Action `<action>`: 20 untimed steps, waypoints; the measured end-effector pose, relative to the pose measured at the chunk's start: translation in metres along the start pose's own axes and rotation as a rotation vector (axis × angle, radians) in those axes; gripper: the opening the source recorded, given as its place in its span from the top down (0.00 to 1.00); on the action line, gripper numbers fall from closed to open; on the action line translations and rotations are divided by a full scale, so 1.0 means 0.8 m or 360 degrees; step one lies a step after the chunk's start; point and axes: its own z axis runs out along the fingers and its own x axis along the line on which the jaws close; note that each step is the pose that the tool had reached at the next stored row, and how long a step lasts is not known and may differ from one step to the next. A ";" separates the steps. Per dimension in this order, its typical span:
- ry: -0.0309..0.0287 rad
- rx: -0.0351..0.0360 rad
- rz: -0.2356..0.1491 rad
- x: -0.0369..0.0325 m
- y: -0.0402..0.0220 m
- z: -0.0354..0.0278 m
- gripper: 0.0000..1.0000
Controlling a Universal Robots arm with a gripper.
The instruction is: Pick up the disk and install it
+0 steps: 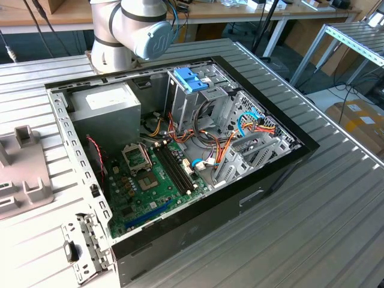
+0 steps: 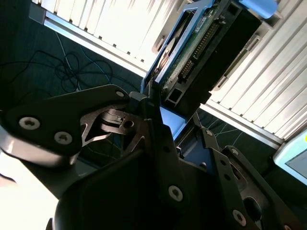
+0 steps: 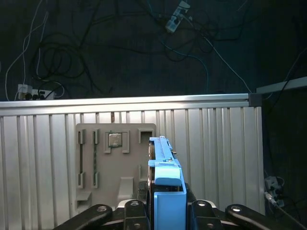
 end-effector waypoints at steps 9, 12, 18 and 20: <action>0.00000 0.0000 0.0000 -0.0010 0.0002 -0.0150 0.63; 0.00000 0.0000 0.0000 -0.0012 0.0003 -0.0177 0.63; 0.00007 0.0000 0.0000 -0.0026 0.0006 -0.0364 0.63; 0.00007 0.0000 0.0000 -0.0028 0.0007 -0.0392 0.63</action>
